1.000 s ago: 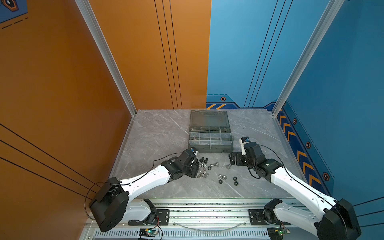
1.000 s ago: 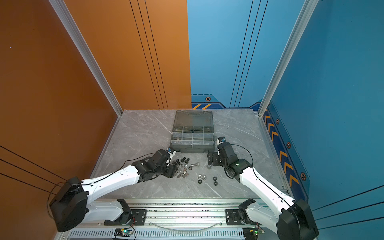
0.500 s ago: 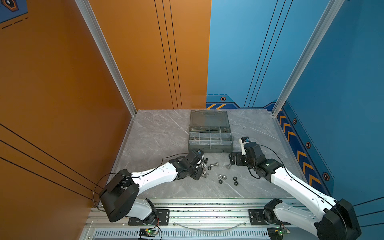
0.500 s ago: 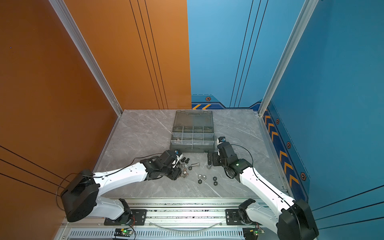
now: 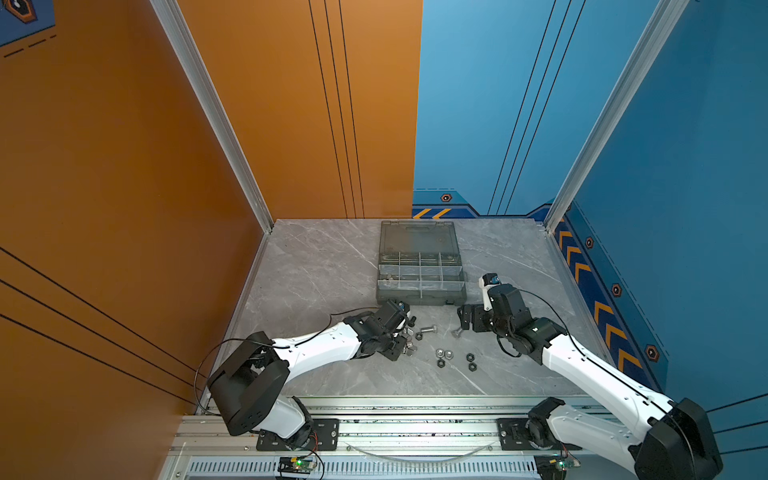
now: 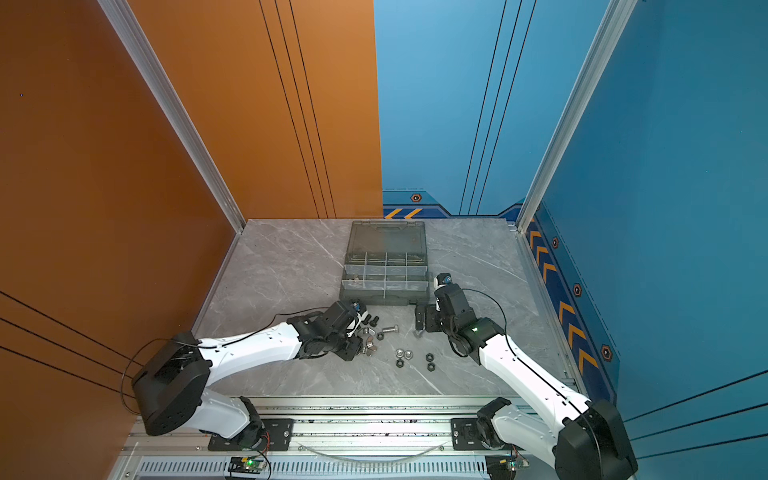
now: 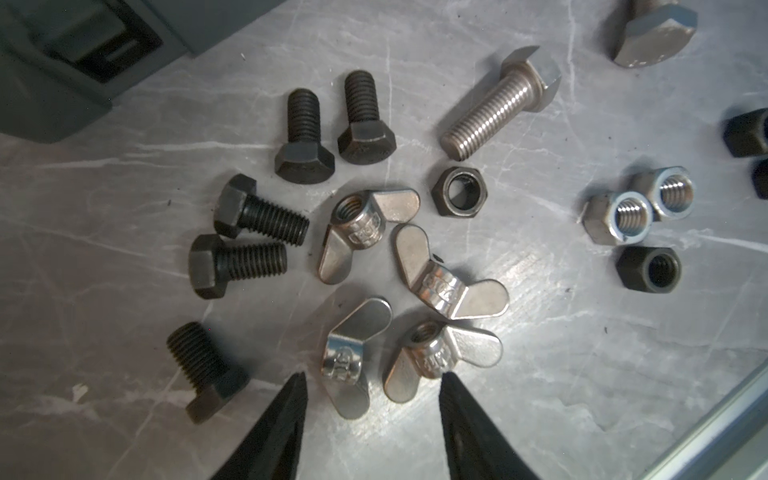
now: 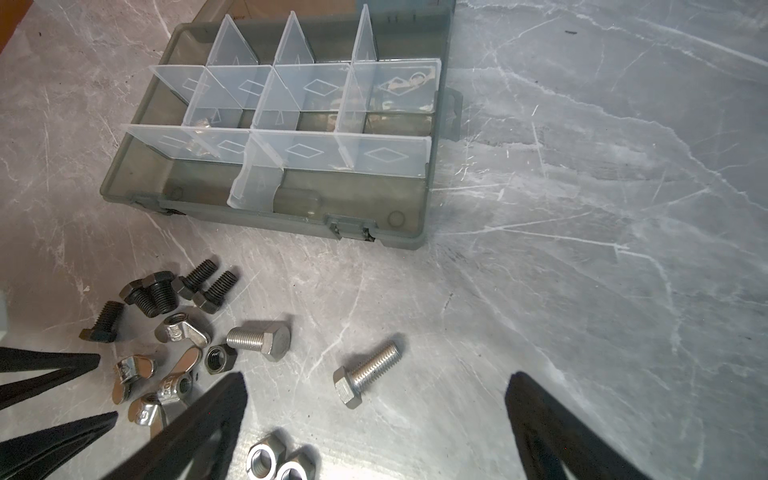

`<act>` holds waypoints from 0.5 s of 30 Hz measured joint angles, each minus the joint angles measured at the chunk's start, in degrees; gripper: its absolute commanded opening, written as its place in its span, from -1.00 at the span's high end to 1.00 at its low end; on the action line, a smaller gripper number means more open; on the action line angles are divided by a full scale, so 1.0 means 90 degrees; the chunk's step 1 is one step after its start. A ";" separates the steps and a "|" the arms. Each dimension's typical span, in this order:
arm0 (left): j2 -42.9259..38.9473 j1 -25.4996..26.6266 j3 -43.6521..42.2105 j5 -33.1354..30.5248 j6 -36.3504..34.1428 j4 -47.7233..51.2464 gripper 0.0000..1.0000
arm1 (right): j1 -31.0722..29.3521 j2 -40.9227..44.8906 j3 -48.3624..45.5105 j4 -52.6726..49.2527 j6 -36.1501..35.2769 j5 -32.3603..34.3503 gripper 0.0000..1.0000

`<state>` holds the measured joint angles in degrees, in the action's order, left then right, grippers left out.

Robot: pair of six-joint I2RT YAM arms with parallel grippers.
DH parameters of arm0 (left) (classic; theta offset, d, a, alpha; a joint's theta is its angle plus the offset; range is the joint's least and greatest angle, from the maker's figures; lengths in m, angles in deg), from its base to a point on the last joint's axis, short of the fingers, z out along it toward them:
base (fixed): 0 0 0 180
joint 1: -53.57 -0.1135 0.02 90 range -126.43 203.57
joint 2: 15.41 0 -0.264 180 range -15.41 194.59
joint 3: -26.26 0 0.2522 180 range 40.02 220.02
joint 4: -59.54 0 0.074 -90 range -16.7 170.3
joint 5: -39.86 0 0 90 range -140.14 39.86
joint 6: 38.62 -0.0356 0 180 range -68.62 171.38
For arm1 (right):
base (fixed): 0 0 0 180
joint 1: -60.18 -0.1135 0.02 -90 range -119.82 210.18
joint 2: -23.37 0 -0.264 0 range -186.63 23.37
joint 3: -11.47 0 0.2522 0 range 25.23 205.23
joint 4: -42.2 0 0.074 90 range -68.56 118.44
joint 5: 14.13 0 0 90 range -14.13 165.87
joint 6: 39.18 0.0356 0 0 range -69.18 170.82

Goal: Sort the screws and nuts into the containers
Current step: 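Lower the left gripper onto a silver wing nut and close on it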

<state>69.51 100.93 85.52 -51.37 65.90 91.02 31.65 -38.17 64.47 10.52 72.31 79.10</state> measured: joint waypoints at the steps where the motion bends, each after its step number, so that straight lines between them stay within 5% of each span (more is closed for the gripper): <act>1: 0.0019 -0.0012 0.0000 0.0000 -0.0005 0.0000 -0.04 | 0.0000 0.0010 0.0000 0.0002 0.0000 0.0000 -0.99; 15: 0.0202 -0.0204 0.0029 0.0000 -0.0019 -0.0012 0.05 | 0.0000 0.0063 -0.0039 0.0012 0.0002 0.0002 -0.99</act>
<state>71.33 99.09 85.78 -51.37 65.73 90.91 31.65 -37.60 64.12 10.63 72.33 79.12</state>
